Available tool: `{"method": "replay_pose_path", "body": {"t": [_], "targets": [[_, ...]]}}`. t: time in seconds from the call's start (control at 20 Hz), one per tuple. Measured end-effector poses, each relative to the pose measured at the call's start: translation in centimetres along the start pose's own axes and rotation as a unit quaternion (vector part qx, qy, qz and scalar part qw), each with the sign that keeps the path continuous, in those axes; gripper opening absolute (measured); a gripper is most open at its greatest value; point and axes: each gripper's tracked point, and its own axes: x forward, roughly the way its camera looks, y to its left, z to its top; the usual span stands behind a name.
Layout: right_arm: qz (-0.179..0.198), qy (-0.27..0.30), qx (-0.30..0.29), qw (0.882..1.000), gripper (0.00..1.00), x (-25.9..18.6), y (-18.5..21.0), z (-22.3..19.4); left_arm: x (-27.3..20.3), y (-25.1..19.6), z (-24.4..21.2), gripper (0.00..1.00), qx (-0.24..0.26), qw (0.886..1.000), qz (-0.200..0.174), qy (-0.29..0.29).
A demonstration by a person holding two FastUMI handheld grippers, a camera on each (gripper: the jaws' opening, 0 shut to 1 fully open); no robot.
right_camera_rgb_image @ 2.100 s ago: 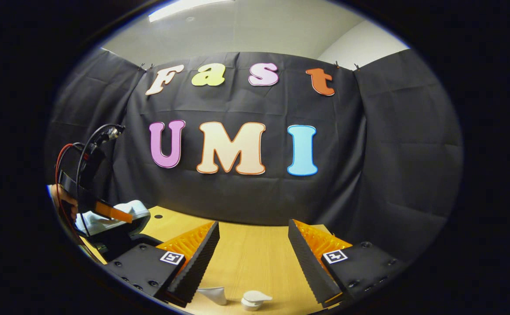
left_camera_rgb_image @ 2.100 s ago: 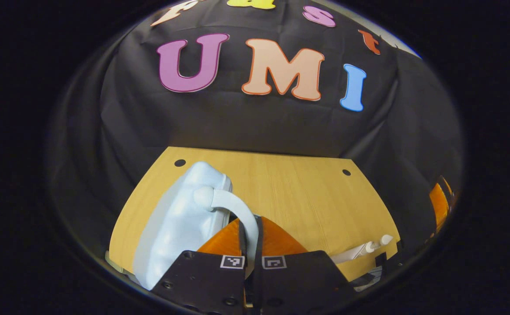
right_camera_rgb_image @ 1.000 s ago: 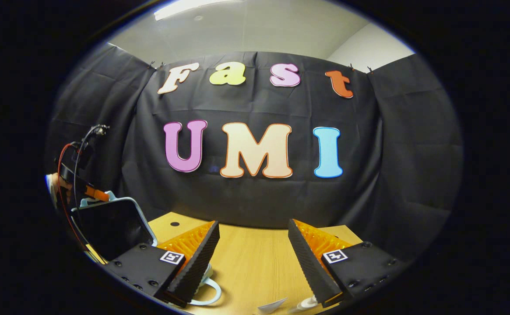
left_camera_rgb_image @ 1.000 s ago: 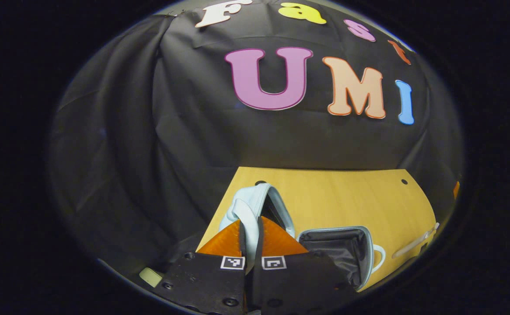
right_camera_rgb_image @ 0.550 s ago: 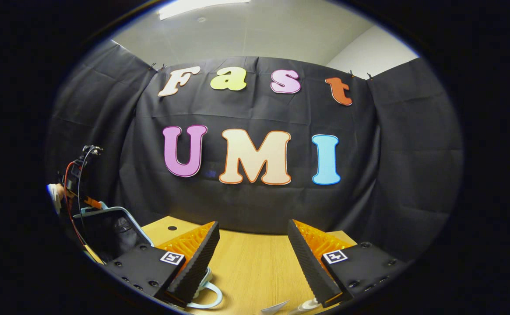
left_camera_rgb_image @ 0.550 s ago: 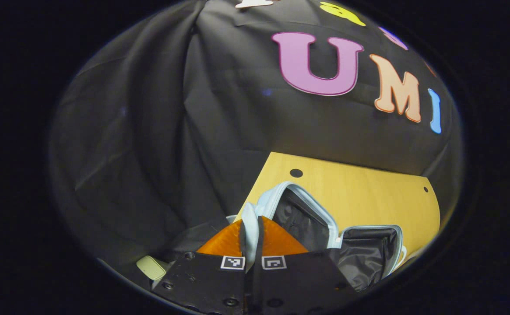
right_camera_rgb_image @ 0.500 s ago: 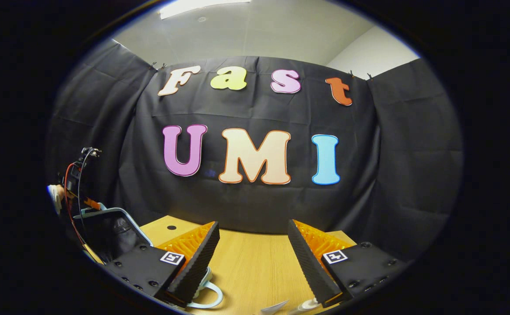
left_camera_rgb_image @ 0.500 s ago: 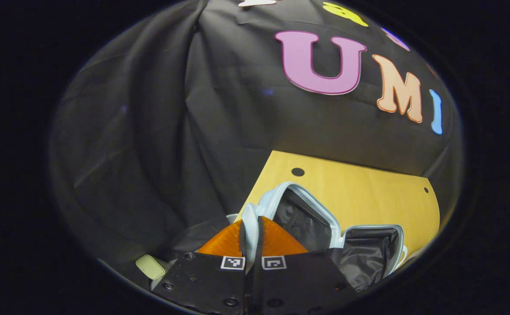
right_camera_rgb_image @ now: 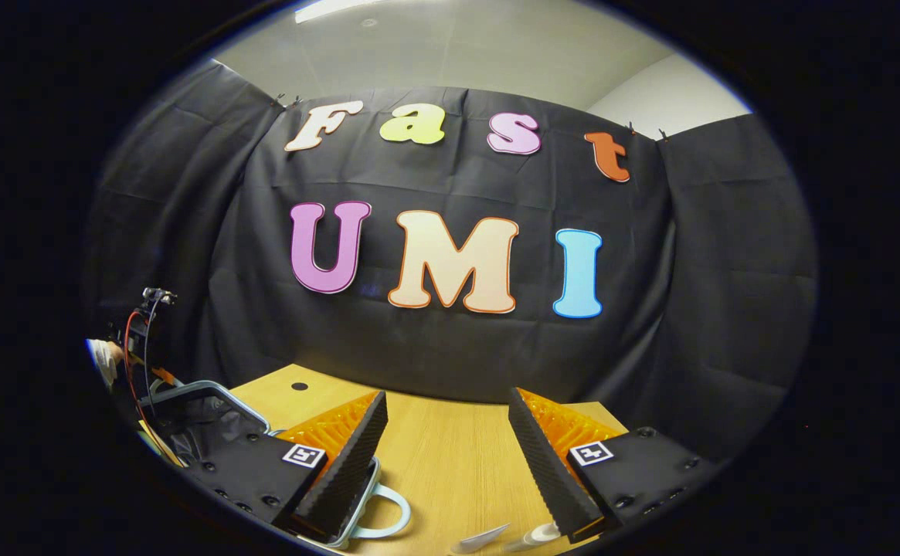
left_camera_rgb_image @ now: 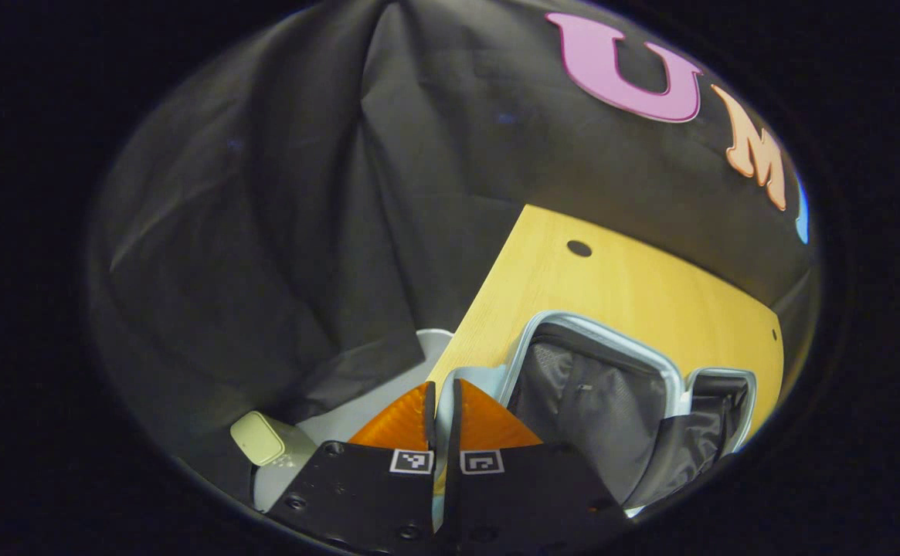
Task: First open the suitcase, pack the skin care products into it, and then close the suitcase.
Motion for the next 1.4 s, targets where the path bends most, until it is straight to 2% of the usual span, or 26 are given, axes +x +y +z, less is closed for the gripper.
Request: {"method": "replay_pose_path", "body": {"t": [0.1,0.15,0.25,0.35,0.4,0.55,0.65,0.8,0.95,1.0,1.05,1.2,1.4], "targets": [[0.0,0.003,-0.005,1.0,0.99,0.0,0.0,-0.2,0.8,0.1,-0.4,0.0,-0.014,1.0,-0.002,0.009],[0.0,0.005,-0.007,1.0,0.96,0.0,0.0,-0.2,1.1,0.2,-1.2,0.0,-0.015,1.0,-0.003,0.013],[0.001,0.007,-0.008,1.0,0.99,-0.1,0.1,-0.3,1.6,0.3,-1.7,0.0,-0.005,1.0,0.005,0.011],[0.002,0.005,-0.008,1.0,0.99,-0.2,0.0,-0.2,1.9,1.2,-1.8,0.04,0.014,0.999,0.039,0.002],[0.002,0.004,-0.007,1.0,0.99,-0.2,-0.2,-0.1,1.7,2.1,-1.5,0.14,0.024,0.998,0.058,-0.009],[0.005,0.003,-0.004,1.0,0.99,-0.6,-0.7,-0.2,0.4,1.6,0.2,0.63,0.021,0.996,0.066,-0.051],[0.006,-0.001,-0.003,1.0,0.99,-0.9,-1.6,-0.1,-2.1,1.2,1.9,0.96,0.012,0.992,0.075,-0.099],[0.015,-0.01,0.001,1.0,0.99,-1.7,-2.8,0.4,-7.0,-1.1,4.5,0.95,-0.002,0.979,0.08,-0.189],[0.027,-0.018,0.002,0.999,0.99,-2.1,-4.7,0.9,-13.0,-4.4,6.4,0.94,0.007,0.964,0.076,-0.254],[0.031,-0.021,0.005,0.999,1.0,-2.3,-5.3,1.1,-15.1,-5.8,6.6,0.98,0.01,0.96,0.069,-0.27],[0.036,-0.025,0.008,0.999,1.0,-2.5,-5.9,1.3,-17.2,-7.3,6.9,0.94,0.011,0.958,0.057,-0.282],[0.043,-0.034,0.01,0.998,0.99,-3.2,-8.1,1.7,-24.1,-12.5,8.1,0.94,0.018,0.946,0.019,-0.324],[0.047,-0.046,0.014,0.998,0.99,-4.5,-10.7,2.2,-30.4,-19.4,7.9,0.94,0.04,0.926,-0.036,-0.373]]}}
